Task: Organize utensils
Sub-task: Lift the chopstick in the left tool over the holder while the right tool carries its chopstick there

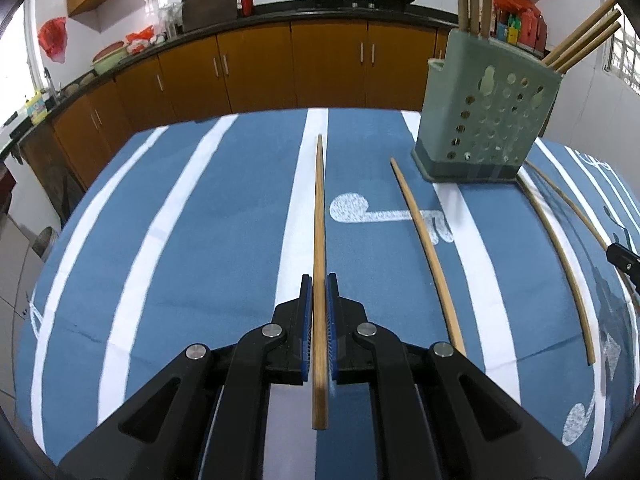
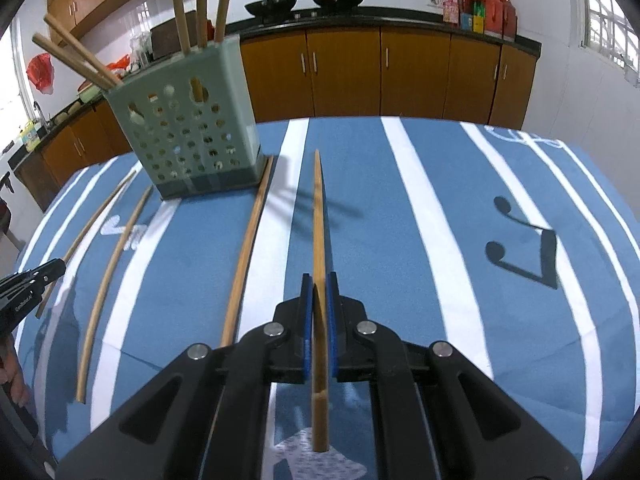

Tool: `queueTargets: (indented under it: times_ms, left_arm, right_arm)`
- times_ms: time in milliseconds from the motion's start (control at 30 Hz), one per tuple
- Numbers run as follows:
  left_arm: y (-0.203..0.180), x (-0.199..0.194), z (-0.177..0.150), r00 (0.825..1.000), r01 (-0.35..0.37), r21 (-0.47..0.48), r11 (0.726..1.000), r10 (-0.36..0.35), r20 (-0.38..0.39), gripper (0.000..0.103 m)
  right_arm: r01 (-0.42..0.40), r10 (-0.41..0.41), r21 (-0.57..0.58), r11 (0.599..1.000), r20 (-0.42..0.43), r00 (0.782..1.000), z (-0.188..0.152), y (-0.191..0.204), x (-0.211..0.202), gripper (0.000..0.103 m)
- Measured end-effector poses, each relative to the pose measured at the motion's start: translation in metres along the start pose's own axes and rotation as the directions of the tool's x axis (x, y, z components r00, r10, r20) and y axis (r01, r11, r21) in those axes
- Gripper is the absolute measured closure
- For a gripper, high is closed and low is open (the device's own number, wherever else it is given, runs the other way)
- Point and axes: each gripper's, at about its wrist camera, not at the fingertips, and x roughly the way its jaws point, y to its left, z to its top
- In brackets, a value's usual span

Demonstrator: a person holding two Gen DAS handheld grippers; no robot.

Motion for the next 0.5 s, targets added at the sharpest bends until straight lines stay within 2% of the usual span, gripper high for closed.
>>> queueTargets:
  times_ms: [300,500]
  left_arm:
    - [0.006,-0.032,0.012,0.996,-0.002,-0.006,1.000,0.002,0.085,0.096]
    - [0.011,-0.062,0.028,0.985,-0.001,-0.016,1.000,0.004,0.175,0.096]
  right_arm:
    - [-0.008,0.008,0.002,1.000,0.111,0.994,0.020,-0.001,-0.038,0.095]
    - [-0.017,0.017,0.001,1.000,0.198,0.980,0.036,0.000,-0.065,0.095]
